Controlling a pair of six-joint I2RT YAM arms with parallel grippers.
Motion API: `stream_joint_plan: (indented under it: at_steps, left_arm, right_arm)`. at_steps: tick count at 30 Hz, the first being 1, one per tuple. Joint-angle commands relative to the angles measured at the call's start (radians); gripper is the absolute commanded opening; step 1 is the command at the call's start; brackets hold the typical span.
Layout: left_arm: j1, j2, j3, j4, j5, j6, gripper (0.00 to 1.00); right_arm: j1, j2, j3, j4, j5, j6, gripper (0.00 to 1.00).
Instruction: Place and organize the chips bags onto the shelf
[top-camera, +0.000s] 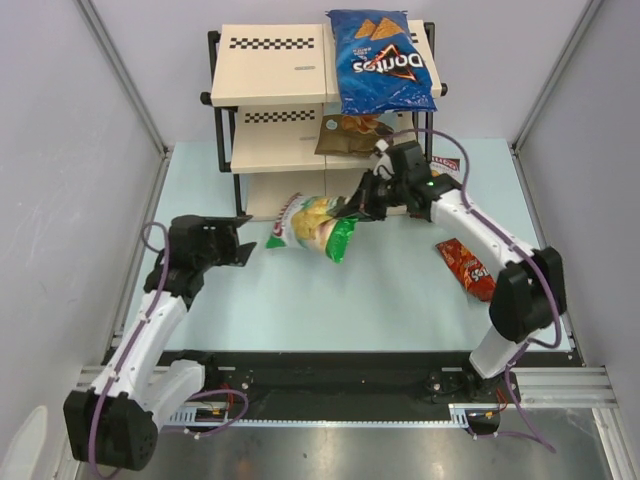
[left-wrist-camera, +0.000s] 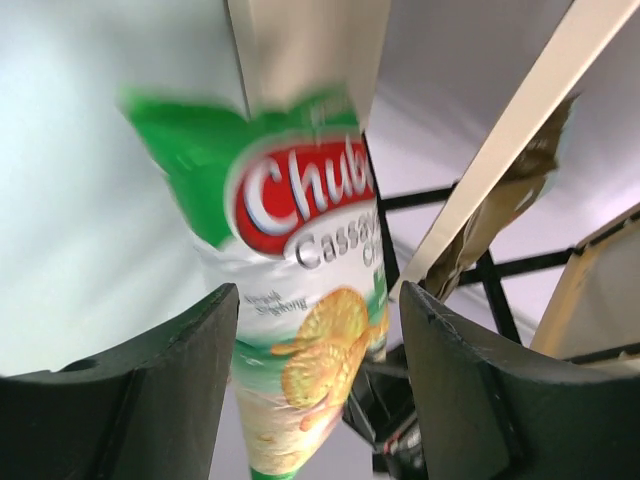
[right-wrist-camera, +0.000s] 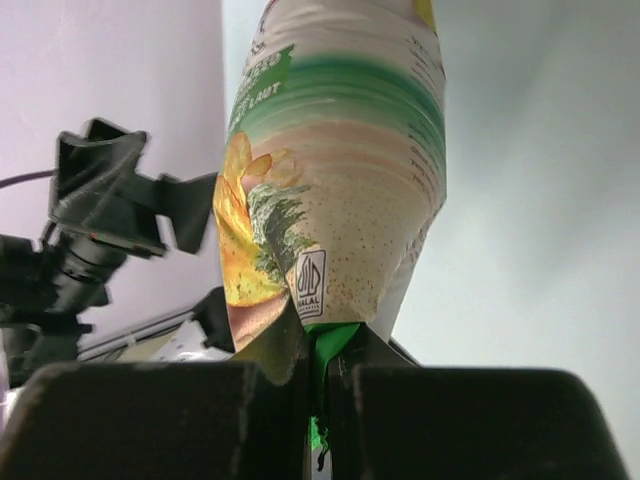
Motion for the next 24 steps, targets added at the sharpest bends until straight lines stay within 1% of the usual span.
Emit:
stream_joint_plan:
  at_steps: [1, 4, 6, 8, 9, 11, 12, 13, 14, 15, 19, 22, 24]
  left_arm:
    - [0.085, -0.061, 0.050, -0.162, 0.016, 0.138, 0.70]
    - [0.134, -0.047, 0.082, -0.197, 0.039, 0.205, 0.70]
    - [0.166, -0.026, 0.110, -0.215, 0.065, 0.235, 0.70]
    - [0.171, -0.013, 0.130, -0.220, 0.078, 0.267, 0.70]
    - [0.200, -0.001, 0.136, -0.217, 0.081, 0.279, 0.70]
    - [0.206, 0.008, 0.142, -0.203, 0.084, 0.286, 0.70]
    - [0.207, 0.013, 0.142, -0.185, 0.090, 0.284, 0.70]
    - [0.208, 0.025, 0.141, -0.174, 0.090, 0.278, 0.70]
    - [0.209, 0.033, 0.141, -0.168, 0.098, 0.275, 0.70]
    - [0.211, 0.042, 0.144, -0.153, 0.102, 0.269, 0.70]
    - [0.211, 0.089, 0.176, -0.128, 0.124, 0.286, 0.70]
    - [0.211, 0.134, 0.223, -0.133, 0.128, 0.310, 0.70]
    - [0.212, 0.162, 0.248, -0.125, 0.141, 0.319, 0.70]
  right_arm:
    - [-0.038, -0.169, -0.029, -0.114, 0.082, -0.189, 0.00]
    - [-0.044, -0.200, -0.052, -0.097, 0.090, -0.190, 0.00]
    - [-0.058, -0.218, -0.067, -0.088, 0.124, -0.187, 0.00]
    - [-0.078, -0.258, -0.095, -0.060, 0.177, -0.178, 0.00]
    - [-0.085, -0.272, -0.112, -0.048, 0.197, -0.173, 0.00]
    - [-0.105, -0.324, -0.161, 0.032, 0.255, -0.141, 0.00]
    - [-0.116, -0.340, -0.232, 0.068, 0.271, -0.115, 0.00]
    - [-0.128, -0.349, -0.268, 0.157, 0.277, -0.085, 0.00]
    - [-0.160, -0.355, -0.305, 0.197, 0.280, -0.049, 0.00]
    - [-0.174, -0.358, -0.349, 0.231, 0.285, 0.030, 0.00]
    - [-0.184, -0.364, -0.395, 0.390, 0.354, 0.116, 0.00]
    - [-0.187, -0.363, -0.415, 0.432, 0.412, 0.161, 0.00]
    - [-0.200, -0.361, -0.437, 0.495, 0.435, 0.190, 0.00]
